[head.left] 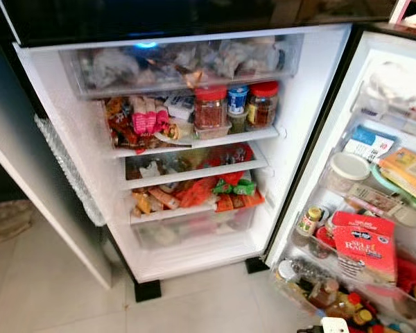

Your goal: Restocking fridge

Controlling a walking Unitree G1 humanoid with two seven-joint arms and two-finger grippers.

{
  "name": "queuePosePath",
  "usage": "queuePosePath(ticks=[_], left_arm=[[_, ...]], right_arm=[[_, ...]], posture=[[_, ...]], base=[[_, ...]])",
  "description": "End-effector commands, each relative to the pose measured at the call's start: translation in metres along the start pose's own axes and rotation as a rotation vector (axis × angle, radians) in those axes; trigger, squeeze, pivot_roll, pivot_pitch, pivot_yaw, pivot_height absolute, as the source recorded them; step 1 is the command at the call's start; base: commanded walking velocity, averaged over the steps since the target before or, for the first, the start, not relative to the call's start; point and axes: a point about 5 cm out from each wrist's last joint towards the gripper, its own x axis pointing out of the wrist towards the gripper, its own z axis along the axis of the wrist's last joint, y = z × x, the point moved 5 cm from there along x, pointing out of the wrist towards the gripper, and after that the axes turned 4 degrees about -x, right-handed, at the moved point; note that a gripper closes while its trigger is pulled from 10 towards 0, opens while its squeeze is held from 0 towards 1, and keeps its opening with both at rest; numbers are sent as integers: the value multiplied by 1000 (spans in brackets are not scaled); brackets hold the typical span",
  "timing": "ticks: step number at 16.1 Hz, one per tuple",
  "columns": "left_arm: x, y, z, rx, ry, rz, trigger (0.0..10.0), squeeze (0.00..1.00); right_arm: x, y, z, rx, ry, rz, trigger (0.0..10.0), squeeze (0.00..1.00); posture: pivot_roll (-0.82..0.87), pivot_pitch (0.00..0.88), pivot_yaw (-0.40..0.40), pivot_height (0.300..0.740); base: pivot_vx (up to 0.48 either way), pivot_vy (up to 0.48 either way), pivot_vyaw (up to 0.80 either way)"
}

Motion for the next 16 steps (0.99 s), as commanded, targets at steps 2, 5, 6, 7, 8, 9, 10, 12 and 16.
queuePosePath(ticks=[2,5,6,7,8,9,10,12,16], left_arm=[[-2,5,14,-47,-112,30,10000,0],[19,-20,186,-24,-506,-10,10000,0],[14,-22,199,-38,-574,-30,10000,0],[10,-23,204,-53,-612,-47,10000,0],[0,-27,216,-50,-703,-83,10000,0],[-3,-29,220,-36,-729,-90,10000,0],[-7,-33,224,-39,-752,-106,10000,0],[-13,-31,224,-51,-772,-96,10000,0],[-14,-26,220,-87,-765,-81,10000,0]], right_arm=[[0,0,0,-17,3,9,10000,0],[0,0,0,-26,3,13,10000,0],[0,0,0,-33,4,15,10000,0],[0,0,0,-33,4,15,10000,0],[0,0,0,-31,3,18,10000,0],[0,0,0,-31,3,18,10000,0],[0,0,0,-34,4,21,10000,0],[-1,0,0,-32,-1,24,10000,0],[-1,1,0,-39,-2,32,10000,0]], posture=[[-48,0,-10,740],[-46,0,-13,740],[-47,0,-12,740],[-47,0,-10,740],[-43,0,-10,740],[-42,0,-9,740],[-45,0,-8,740],[-47,0,-5,740],[-34,0,-11,740]], base=[[0,0,0],[0,0,0],[0,0,0],[0,0,0],[0,0,0],[0,0,0],[0,0,0],[0,0,0],[205,0,0]])
